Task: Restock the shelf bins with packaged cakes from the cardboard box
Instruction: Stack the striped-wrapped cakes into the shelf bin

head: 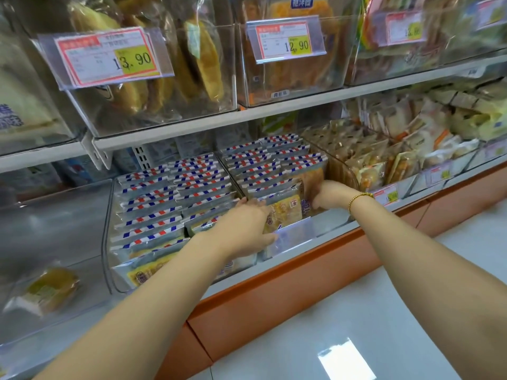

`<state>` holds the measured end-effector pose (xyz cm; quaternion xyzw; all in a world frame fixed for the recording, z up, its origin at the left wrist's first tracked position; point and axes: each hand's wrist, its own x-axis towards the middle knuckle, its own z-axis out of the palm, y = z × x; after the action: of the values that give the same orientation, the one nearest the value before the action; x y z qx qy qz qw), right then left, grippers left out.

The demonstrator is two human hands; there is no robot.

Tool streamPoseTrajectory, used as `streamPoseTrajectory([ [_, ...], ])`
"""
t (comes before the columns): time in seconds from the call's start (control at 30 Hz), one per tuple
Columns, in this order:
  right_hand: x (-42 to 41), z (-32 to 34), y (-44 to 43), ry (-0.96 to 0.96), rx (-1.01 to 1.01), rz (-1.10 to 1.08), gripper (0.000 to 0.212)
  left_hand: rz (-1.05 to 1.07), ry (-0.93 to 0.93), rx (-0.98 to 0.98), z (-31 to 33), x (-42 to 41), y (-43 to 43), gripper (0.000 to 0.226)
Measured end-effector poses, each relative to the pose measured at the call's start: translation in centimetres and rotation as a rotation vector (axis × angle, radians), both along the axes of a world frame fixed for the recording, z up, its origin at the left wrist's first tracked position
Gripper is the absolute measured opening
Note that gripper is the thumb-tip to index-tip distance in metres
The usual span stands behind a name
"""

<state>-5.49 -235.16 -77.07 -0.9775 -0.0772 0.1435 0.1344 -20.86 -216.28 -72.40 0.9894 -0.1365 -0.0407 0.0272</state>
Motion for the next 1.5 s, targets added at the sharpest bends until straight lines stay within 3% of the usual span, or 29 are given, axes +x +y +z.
streamPoseTrajectory([
  [0.17,-1.7,1.3,0.2,-0.034,-0.011,0.023,0.018,-0.005,-0.036,-0.049,0.6,-0.6,0.2,0.059],
  [0.37,-8.8,5.6,2.7,-0.509,-0.013,-0.011,0.045,0.081,-0.132,-0.306,2.5,-5.6,3.7,0.058],
  [0.47,-14.0,7.9,5.4,-0.646,0.174,0.136,0.024,0.165,-0.168,-0.496,2.1,-10.7,7.4,0.044],
  [0.57,-19.1,9.1,9.2,-0.488,0.328,0.341,0.020,0.259,-0.250,-0.631,1.3,-16.0,11.3,0.004],
  [0.7,-24.4,7.8,15.5,-0.389,0.259,0.678,0.021,0.419,-0.294,-0.601,0.9,-22.5,16.8,0.034],
  [0.93,-33.0,5.1,26.4,-0.275,0.260,1.107,0.029,0.851,-0.177,-0.461,-1.8,-36.2,28.3,0.023],
  [1.17,-40.4,0.0,36.5,-0.025,0.265,1.294,0.012,1.341,0.295,-0.290,-10.7,-52.2,35.9,0.012],
  [1.33,-45.8,-2.6,42.1,0.071,0.251,1.355,0.016,1.504,0.190,-0.352,-11.8,-57.7,38.0,0.007],
  [1.5,-48.7,-6.2,47.7,0.202,0.241,1.250,0.014,1.542,0.129,-0.403,-12.2,-58.0,42.6,0.006],
])
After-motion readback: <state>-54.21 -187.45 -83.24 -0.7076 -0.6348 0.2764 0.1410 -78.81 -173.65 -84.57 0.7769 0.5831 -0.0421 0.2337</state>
